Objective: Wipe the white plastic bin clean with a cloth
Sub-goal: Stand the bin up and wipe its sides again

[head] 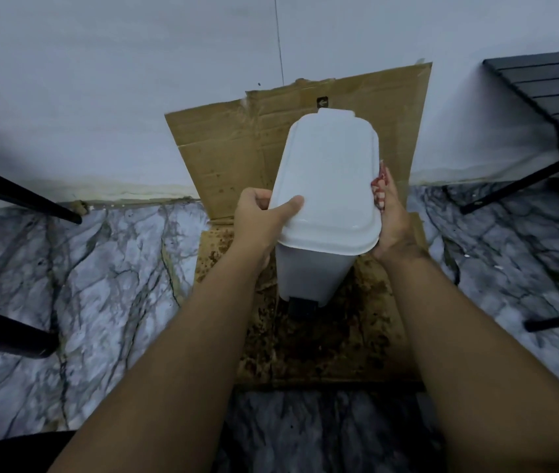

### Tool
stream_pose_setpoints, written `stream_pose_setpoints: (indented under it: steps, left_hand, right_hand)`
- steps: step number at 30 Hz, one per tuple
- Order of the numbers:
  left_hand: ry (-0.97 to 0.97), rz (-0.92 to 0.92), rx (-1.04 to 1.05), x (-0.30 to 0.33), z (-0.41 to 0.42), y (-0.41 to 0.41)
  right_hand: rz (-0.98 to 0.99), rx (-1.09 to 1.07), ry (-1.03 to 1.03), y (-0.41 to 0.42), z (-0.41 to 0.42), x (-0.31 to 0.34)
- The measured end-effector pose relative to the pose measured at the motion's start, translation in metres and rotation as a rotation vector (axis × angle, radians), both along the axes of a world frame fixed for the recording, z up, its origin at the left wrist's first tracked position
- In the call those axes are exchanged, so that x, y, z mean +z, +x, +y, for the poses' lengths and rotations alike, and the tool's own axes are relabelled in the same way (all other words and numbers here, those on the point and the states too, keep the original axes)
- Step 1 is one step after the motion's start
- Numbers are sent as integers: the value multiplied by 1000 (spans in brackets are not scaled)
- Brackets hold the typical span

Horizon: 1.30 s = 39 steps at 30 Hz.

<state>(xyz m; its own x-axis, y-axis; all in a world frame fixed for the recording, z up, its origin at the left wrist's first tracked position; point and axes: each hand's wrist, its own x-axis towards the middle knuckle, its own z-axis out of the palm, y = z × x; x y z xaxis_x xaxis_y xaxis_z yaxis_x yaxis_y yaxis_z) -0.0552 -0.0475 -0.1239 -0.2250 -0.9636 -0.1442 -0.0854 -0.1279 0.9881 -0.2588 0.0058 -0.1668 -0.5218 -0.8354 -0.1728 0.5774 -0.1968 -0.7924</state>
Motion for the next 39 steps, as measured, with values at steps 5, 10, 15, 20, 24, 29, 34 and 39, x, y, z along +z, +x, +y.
stream_pose_setpoints:
  steps: [5,10,15,20,24,29,34,39]
  left_hand:
    - [59,-28,-21,-13,22,2]
    - [22,-74,-189,-23,23,18]
    - [1,-44,-266,-25,21,30]
    - [-52,-97,-348,-29,19,30]
    - [-49,-87,-353,-31,14,31]
    - [-24,-55,-345,-38,0,32]
    - [32,-25,-334,-45,-5,32]
    - [46,9,-359,-47,-3,33]
  right_hand:
    - [24,55,61,-6,13,-6]
    - [149,92,153,1,23,2]
    - [536,-79,219,44,62,-22]
    - [1182,-281,235,108,103,-55]
    - [1676,-313,474,137,104,-67]
    - [2085,62,429,143,98,-56]
    - [2041,109,438,83,104,-25]
    - [2293,144,242,20,109,-20]
